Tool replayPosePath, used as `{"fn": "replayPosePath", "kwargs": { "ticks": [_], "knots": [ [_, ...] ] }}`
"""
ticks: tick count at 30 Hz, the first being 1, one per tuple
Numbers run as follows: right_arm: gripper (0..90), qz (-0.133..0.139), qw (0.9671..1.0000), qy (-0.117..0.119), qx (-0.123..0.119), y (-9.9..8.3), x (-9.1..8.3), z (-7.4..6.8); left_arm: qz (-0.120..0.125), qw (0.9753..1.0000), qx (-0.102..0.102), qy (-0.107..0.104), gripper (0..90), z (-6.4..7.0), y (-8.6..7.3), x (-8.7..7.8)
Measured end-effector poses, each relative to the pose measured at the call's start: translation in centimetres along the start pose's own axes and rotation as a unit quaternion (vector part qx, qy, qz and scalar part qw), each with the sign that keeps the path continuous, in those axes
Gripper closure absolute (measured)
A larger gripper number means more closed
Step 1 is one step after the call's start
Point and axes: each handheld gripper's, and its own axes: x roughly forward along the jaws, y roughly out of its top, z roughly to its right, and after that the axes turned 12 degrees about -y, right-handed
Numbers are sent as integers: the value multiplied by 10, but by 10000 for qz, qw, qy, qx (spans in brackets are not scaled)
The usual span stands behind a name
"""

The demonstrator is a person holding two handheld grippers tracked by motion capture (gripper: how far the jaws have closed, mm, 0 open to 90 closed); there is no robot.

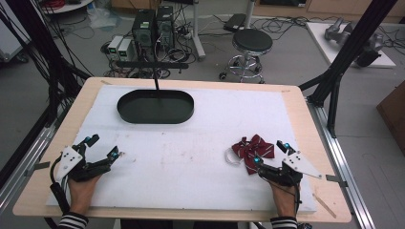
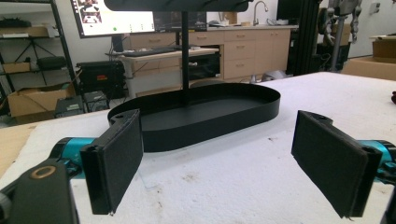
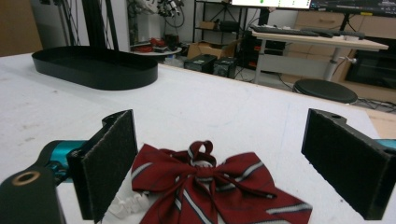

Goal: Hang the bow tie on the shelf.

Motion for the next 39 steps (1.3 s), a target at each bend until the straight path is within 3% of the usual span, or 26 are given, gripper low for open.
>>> {"fn": "replayPosePath", "kwargs": {
  "ticks": [4,7,9,16,17,18,21,28,29,30,31,32,33,36,38,39],
  "knots": [
    [94,-44,9999,78,-98,12,-1,-1,18,10000,20,23,171,1,0,0],
    [94,-165,9993,323,-104,21,0,-2,28,10000,17,51,169,1,0,-1],
    [94,-367,9975,576,-189,28,3,-6,34,10000,11,60,168,1,0,-1],
    [95,-671,9925,941,-402,42,8,-14,31,10000,14,51,169,1,0,-1],
    [111,-806,9896,1075,-505,46,11,-16,36,10000,3,56,169,1,0,-1],
    [111,-806,9896,1075,-505,46,11,-16,36,10000,3,56,168,1,0,-1],
    [148,-1066,9818,1434,-644,53,16,-23,55,10000,-9,56,168,1,0,-1],
    [149,-1397,9756,1564,-651,62,24,-33,50,10000,-19,52,168,0,0,-1],
    [150,-1559,9725,1596,-662,64,28,-36,56,10000,-29,58,169,0,0,-1],
    [150,-1559,9725,1596,-662,64,28,-36,58,10000,-30,58,169,0,0,-1],
    [157,-1721,9691,1626,-694,65,32,-39,65,10000,-23,65,168,0,0,-1],
    [157,-1721,9691,1626,-694,65,32,-39,65,10000,-23,65,168,0,0,-1],
    [166,-1844,9660,1677,-687,65,35,-42,71,10000,-18,66,168,0,0,-1],
    [170,-1926,9633,1721,-735,64,39,-44,71,10000,-21,65,168,0,0,-1],
    [198,-2090,9570,1862,-756,63,44,-49,63,10000,-25,64,168,0,0,-1],
    [198,-2090,9570,1862,-756,63,44,-49,65,10000,-32,65,168,0,0,-1]
  ]
}}
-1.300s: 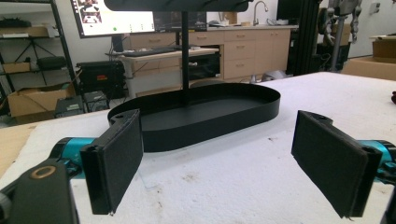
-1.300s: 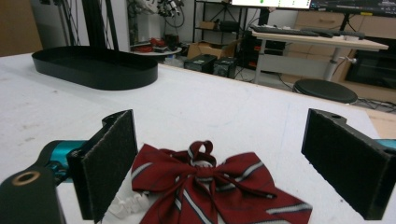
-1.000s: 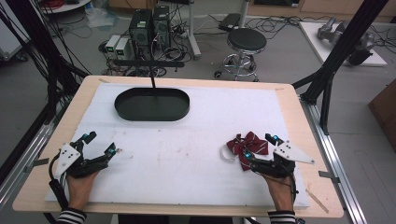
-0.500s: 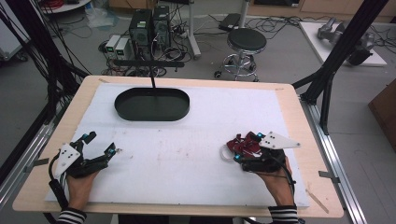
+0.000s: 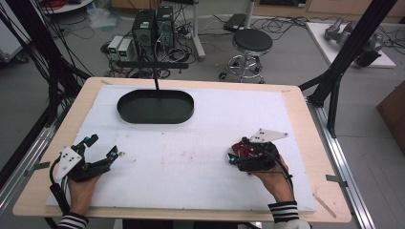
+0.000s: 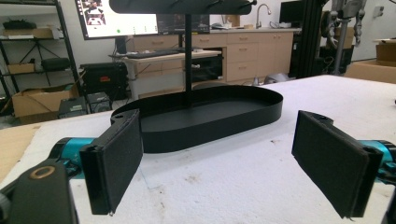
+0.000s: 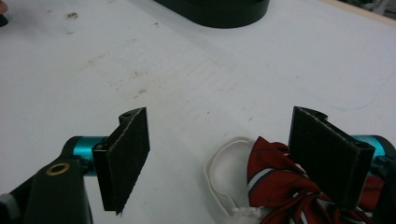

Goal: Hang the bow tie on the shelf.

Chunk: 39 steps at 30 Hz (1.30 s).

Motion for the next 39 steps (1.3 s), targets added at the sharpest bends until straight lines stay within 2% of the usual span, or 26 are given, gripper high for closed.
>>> {"fn": "replayPosePath", "kwargs": {
  "ticks": [2,3,5,7,8,15,21,29,32,34,39],
  "knots": [
    [208,-165,9998,54,-87,2,6,-3,0,10000,-2,2,168,0,0,0],
    [208,-165,9998,54,-87,2,6,-3,0,10000,-2,2,168,0,0,0],
    [264,-316,9994,66,-127,3,9,-5,-4,10000,3,3,168,0,0,0],
    [267,-419,9989,114,-164,3,13,-6,-5,10000,6,3,168,0,0,0],
    [272,-582,9980,157,-169,3,17,-7,-4,10000,4,2,168,0,0,0],
    [313,-799,9965,171,-182,3,26,-9,11,10000,-4,1,168,0,0,0],
    [325,-1054,9940,48,-293,2,33,-12,5,10000,-2,-2,168,0,0,0],
    [380,-1401,9886,-128,-528,3,48,-19,8,10000,-15,2,169,0,0,0],
    [418,-1524,9857,-370,-611,4,52,-21,6,10000,-10,6,169,0,0,0],
    [442,-1560,9847,-443,-643,4,54,-21,9,10000,-17,6,169,0,0,0],
    [462,-1696,9821,-440,-685,3,56,-22,3,10000,-28,6,169,0,0,0]
  ]
}}
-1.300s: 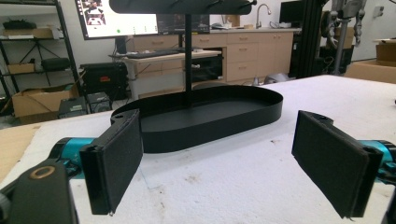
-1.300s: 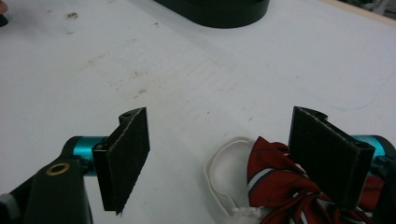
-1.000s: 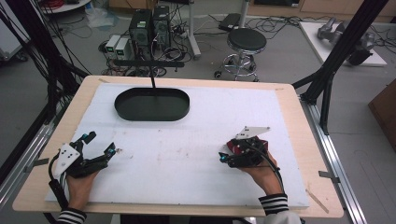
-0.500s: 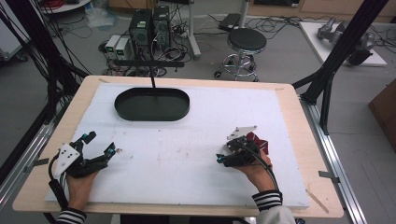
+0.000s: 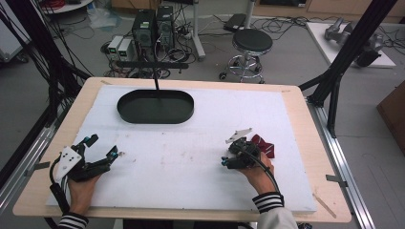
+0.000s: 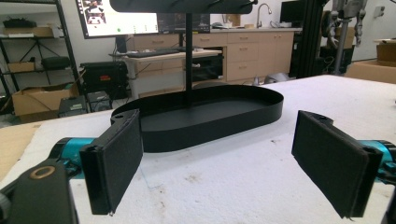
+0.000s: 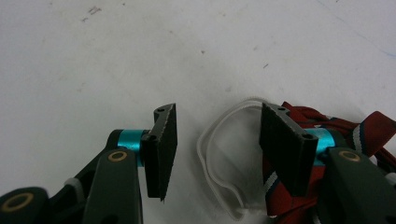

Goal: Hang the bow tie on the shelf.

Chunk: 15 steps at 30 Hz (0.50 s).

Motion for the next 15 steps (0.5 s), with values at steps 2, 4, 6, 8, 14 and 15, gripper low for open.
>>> {"fn": "replayPosePath", "kwargs": {
  "ticks": [2,4,6,8,14,15],
  "knots": [
    [464,-34,10000,13,-1,0,1,0,1,10000,3,3,169,0,0,0],
    [478,-67,10000,0,-2,0,1,0,0,10000,3,1,169,0,0,0],
    [482,-96,10000,6,-22,0,2,0,-2,10000,2,7,169,0,0,0],
    [492,-133,9999,-59,-71,0,3,0,-3,10000,6,9,169,0,0,0],
    [578,-262,9996,-30,-112,0,4,-1,-8,10000,22,9,169,0,0,0],
    [578,-262,9996,-30,-112,0,4,-1,-7,10000,25,6,169,0,0,0]
  ]
}}
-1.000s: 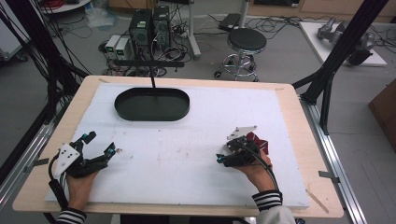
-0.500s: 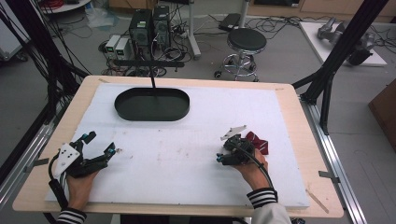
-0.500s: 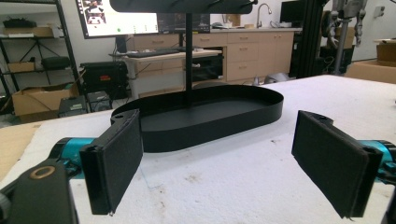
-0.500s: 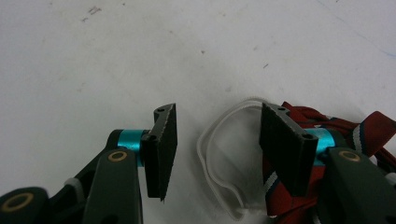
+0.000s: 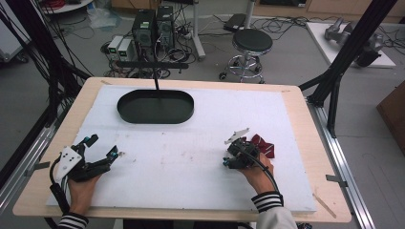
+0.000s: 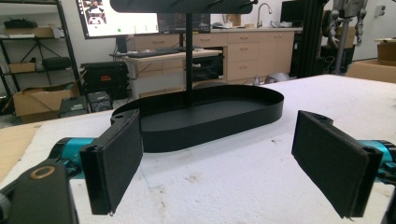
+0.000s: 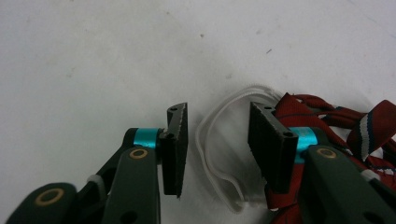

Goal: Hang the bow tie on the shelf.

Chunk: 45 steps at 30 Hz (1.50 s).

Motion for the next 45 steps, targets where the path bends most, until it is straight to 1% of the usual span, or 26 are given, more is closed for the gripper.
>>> {"fn": "replayPosePath", "kwargs": {
  "ticks": [3,5,8,15,18,22,25,26,31,35,37,39,42,44,45],
  "knots": [
    [617,-103,9999,23,-10,-1,1,1,-6,10000,1,0,169,0,0,0],
    [639,-126,9999,6,-34,-1,1,1,-5,10000,-1,2,169,0,0,0],
    [662,-170,9998,44,-23,-1,2,1,9,10000,-12,6,169,0,0,0],
    [689,-284,9995,107,-39,0,3,2,-5,10000,1,9,169,0,0,0],
    [714,-354,9993,133,-71,2,4,2,-3,10000,0,9,169,0,0,0],
    [725,-398,9991,146,-47,4,4,2,16,10000,-24,14,169,0,0,0],
    [752,-428,9989,207,6,4,5,3,9,10000,-22,11,169,0,0,0],
    [788,-436,9986,292,21,4,5,3,13,10000,-28,14,169,0,0,0],
    [812,-483,9982,351,60,5,6,4,14,10000,-29,13,169,0,0,0],
    [863,-530,9977,409,52,7,6,3,24,10000,-42,17,169,-1,0,0],
    [867,-542,9978,383,36,7,6,3,23,10000,-41,15,169,-1,0,0],
    [869,-551,9977,393,87,7,6,4,22,10000,-40,17,169,-1,0,0],
    [871,-557,9977,364,90,7,5,4,24,10000,-48,21,169,-1,0,0],
    [871,-553,9977,369,93,7,5,5,25,10000,-53,19,169,-1,0,0],
    [871,-547,9976,400,140,6,5,5,23,10000,-48,17,169,-1,0,0]
  ]
}}
